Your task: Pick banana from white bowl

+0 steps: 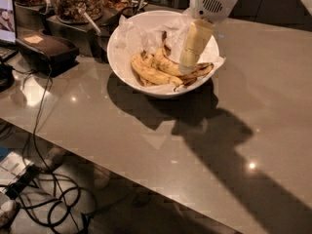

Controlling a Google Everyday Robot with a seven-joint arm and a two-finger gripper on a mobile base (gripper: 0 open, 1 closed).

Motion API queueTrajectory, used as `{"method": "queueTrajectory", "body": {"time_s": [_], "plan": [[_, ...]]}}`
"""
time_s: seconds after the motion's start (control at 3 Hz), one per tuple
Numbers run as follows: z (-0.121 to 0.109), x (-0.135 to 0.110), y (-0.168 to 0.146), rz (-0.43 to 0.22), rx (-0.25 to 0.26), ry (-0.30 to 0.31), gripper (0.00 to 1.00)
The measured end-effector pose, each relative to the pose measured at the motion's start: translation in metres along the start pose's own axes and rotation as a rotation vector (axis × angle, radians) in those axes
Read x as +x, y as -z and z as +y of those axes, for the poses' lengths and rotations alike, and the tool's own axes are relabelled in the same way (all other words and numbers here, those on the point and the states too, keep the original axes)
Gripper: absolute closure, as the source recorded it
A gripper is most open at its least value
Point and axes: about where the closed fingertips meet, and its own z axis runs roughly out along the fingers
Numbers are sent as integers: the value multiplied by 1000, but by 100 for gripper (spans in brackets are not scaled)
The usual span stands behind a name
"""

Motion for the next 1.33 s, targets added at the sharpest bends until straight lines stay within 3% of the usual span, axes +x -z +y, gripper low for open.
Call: {"method": "queueTrajectory", "body": {"time_s": [0.67, 1.33], "plan": [[-12, -6, -23, 5, -39, -48, 17], [-18, 3, -41, 24, -59, -99, 29]]}}
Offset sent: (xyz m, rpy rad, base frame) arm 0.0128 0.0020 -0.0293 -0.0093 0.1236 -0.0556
